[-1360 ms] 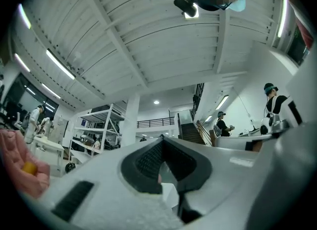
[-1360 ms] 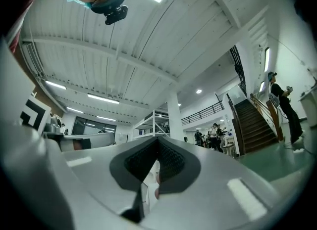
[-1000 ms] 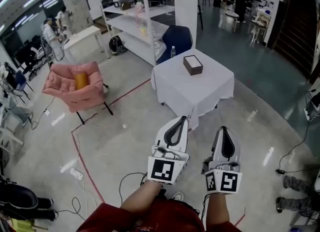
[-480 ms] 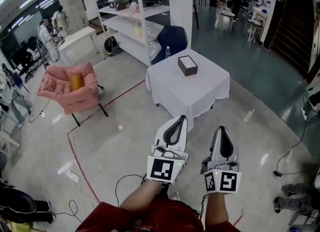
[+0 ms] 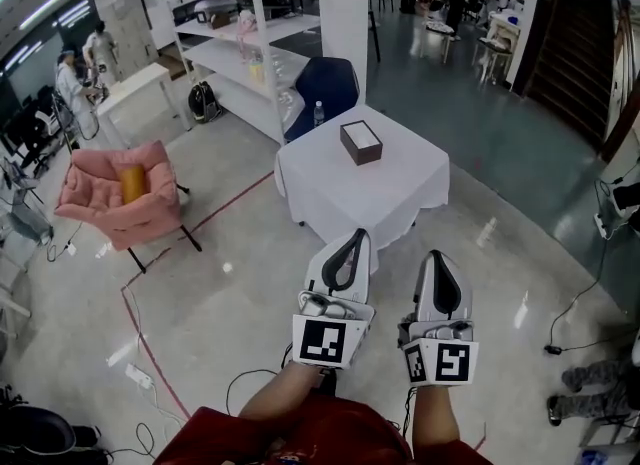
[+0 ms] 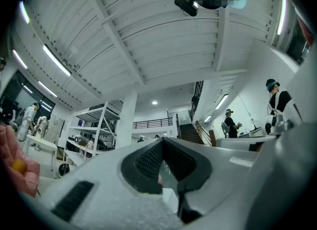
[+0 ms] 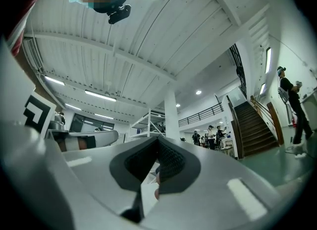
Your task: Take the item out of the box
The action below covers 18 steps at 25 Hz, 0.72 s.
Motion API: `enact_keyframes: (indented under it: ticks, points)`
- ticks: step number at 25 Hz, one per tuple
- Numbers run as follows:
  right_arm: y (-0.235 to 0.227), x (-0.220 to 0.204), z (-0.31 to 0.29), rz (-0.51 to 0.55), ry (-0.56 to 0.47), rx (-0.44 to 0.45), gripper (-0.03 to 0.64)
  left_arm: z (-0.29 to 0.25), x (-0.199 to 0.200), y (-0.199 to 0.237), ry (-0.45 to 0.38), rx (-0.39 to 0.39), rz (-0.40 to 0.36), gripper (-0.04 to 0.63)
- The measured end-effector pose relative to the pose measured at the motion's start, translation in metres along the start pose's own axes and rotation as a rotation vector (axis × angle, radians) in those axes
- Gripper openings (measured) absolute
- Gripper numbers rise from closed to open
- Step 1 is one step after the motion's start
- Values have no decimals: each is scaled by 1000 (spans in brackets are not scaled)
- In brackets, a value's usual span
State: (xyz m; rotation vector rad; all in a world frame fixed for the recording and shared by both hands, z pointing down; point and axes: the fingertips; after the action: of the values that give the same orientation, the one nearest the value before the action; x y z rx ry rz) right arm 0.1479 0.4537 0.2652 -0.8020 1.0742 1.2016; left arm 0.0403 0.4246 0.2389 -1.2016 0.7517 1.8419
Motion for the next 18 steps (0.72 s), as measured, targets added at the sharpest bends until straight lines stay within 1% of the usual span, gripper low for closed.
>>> enact_keyframes:
  ticks: [4,7,12,18]
  points:
    - [-5,-15,-38,1,19,-23,0,-28,-8,21,-3,-13,-18,0]
    - [-6,-26,-70,2,25,-33,0,-49,-17,43,1,-6,-21,1]
    - [1,-38,-116,-16,19,-33,0,-76,-25,81,-4,-1,-17,1]
    - [17,-57,-167,-16,34,-15,0,-103,-41,128,11,4,-3,0]
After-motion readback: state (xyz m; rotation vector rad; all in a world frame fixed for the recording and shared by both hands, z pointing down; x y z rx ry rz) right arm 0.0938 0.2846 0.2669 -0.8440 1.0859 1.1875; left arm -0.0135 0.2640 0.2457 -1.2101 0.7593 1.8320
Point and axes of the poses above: the fingertips, and each gripper's own axes: z backward along the fingers, y to its left, x out of its top, and after that the axes turned 5 degrees about z, right-handed
